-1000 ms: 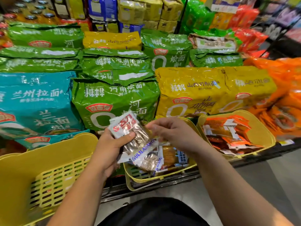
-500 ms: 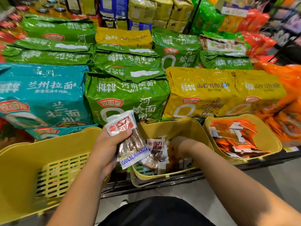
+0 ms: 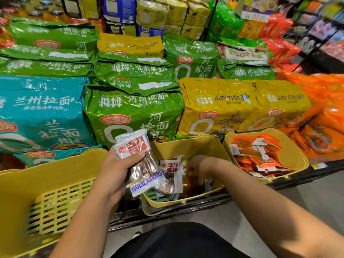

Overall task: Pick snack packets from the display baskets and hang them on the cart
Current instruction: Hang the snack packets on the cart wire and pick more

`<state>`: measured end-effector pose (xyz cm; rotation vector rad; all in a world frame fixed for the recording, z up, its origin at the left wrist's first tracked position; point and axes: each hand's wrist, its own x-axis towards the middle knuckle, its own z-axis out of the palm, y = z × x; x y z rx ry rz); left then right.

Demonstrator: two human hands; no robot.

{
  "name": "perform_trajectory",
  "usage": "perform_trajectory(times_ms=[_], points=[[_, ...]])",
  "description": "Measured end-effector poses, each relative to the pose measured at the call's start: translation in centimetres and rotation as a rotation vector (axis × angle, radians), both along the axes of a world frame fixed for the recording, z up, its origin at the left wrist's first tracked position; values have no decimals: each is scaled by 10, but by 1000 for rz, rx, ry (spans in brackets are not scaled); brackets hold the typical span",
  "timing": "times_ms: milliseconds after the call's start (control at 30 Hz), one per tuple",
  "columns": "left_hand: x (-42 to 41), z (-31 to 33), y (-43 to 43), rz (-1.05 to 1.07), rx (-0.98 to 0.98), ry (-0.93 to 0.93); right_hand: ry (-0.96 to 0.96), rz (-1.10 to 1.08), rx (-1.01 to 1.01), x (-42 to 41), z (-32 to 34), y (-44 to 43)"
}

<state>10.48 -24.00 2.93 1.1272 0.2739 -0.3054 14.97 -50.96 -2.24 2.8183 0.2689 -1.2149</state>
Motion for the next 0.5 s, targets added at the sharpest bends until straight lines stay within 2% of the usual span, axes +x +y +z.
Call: perform_trajectory(times_ms=[133, 300, 500], points=[[5, 0, -10, -15, 15, -3, -145, -143, -5, 9, 13, -13], [8, -1, -24, -72, 49, -16, 39, -246, 31, -10, 8, 0], [8, -2, -33, -66, 98, -24, 0, -151, -51, -5, 16, 2]])
